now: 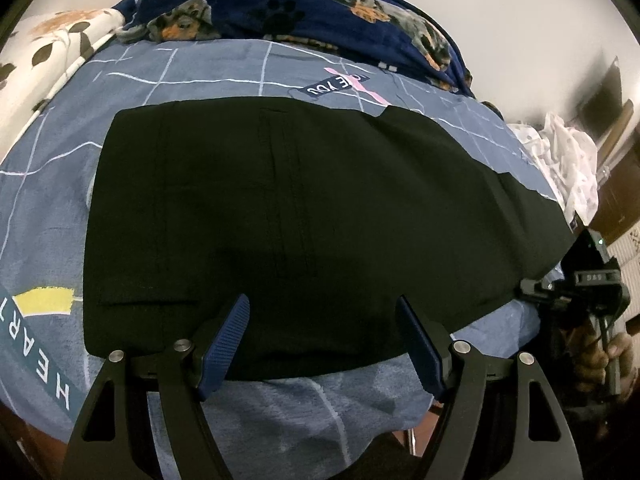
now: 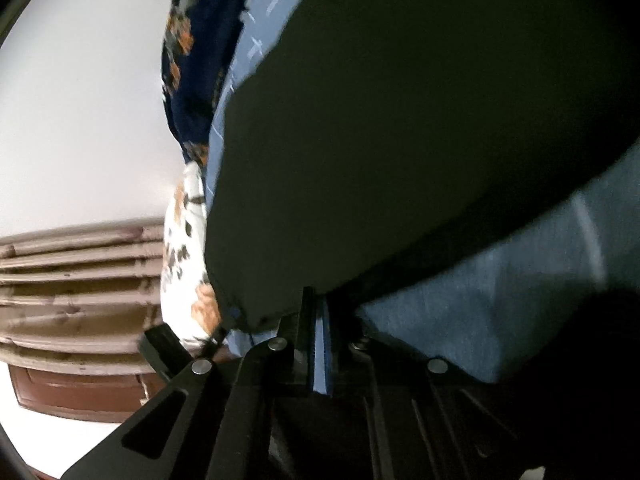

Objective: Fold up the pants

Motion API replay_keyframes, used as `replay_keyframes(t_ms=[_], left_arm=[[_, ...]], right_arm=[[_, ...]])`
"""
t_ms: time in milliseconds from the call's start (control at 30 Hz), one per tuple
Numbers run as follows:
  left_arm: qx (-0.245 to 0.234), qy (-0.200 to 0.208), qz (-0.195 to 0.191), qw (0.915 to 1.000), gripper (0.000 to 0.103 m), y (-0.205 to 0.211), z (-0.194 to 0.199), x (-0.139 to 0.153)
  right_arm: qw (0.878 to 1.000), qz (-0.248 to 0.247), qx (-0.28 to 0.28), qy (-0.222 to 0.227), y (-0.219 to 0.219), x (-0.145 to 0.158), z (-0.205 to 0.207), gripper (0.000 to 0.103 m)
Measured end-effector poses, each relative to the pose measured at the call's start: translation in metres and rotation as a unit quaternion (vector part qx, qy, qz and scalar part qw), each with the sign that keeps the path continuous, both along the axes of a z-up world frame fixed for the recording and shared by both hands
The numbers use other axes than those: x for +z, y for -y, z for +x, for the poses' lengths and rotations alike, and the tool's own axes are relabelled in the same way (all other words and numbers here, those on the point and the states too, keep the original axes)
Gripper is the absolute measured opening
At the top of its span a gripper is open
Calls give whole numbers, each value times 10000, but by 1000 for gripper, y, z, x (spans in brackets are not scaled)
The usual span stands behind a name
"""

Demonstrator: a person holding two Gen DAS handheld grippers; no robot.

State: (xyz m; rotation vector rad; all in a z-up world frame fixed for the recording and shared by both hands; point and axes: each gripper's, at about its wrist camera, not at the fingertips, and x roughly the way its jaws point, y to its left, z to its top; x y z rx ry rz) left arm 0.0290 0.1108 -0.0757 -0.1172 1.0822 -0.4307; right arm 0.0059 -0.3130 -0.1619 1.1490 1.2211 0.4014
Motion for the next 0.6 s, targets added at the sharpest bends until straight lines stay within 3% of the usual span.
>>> replay_keyframes(t_ms=[100, 233, 367, 467, 600], left_arm=[[-40, 14, 177, 9998, 76, 4, -1, 2], [81, 31, 374, 9993, 76, 11, -2, 14], [-164, 398, 347, 9985, 76, 31, -8, 37], [-382, 537, 278, 9974, 76, 43, -12, 43], [-669, 307, 183, 9971, 76, 68, -4, 28]], right_arm=[[10000, 55, -70, 18, 3, -3, 2, 0], [9998, 128, 2, 120, 2, 2, 4, 8], [9995, 220, -179, 155, 16, 7, -1, 10], [9985, -141, -399, 360, 40, 23, -8, 21], [9941, -443, -906, 397, 80, 33, -18, 42]])
